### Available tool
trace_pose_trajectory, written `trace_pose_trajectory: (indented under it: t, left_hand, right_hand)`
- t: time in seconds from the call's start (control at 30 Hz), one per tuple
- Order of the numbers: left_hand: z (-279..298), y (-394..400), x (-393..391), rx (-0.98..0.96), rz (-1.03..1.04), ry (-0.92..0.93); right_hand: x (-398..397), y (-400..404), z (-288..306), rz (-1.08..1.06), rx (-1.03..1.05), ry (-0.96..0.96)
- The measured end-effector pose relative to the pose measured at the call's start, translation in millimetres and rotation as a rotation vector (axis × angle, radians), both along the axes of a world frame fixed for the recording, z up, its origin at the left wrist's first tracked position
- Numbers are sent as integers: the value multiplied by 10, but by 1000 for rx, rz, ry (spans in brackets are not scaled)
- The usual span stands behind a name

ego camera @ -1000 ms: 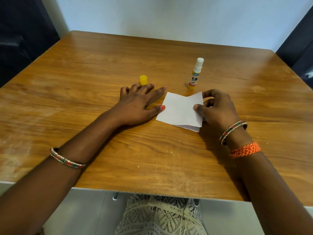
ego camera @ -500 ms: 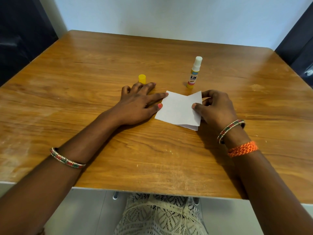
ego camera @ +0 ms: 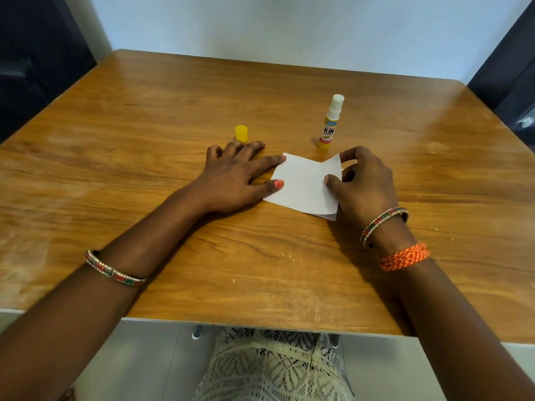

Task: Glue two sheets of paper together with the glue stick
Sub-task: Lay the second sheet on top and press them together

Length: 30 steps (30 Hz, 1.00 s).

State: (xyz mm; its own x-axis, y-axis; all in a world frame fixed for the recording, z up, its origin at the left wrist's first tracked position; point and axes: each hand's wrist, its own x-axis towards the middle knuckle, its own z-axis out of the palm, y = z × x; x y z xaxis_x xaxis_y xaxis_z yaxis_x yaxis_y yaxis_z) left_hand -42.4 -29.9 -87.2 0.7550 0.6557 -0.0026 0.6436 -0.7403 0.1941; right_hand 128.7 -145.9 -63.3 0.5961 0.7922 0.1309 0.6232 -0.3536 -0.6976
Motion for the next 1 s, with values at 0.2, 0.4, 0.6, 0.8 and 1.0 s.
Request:
trace_pose_trajectory:
  t: [0.2,0.4,0.6,0.8,1.0]
  left_hand:
    - [-3,-6,11,21,8,-10]
    - [10,-28,37,39,15,-24]
    - [8,-30,36,58,13,-21]
    - [22,-40,46,73,21,-16]
    - [1,-34,59,96,22,-20]
  right_hand:
    - [-36,19,-11,0,24,-98]
    - [-42,14,-46,-1,-5,-200]
    - [-18,-20,-67,-51,-120,-297]
    - [13,-36,-71,-68,-165,-286]
    - [-11,-36,-68,-28,-141,-335]
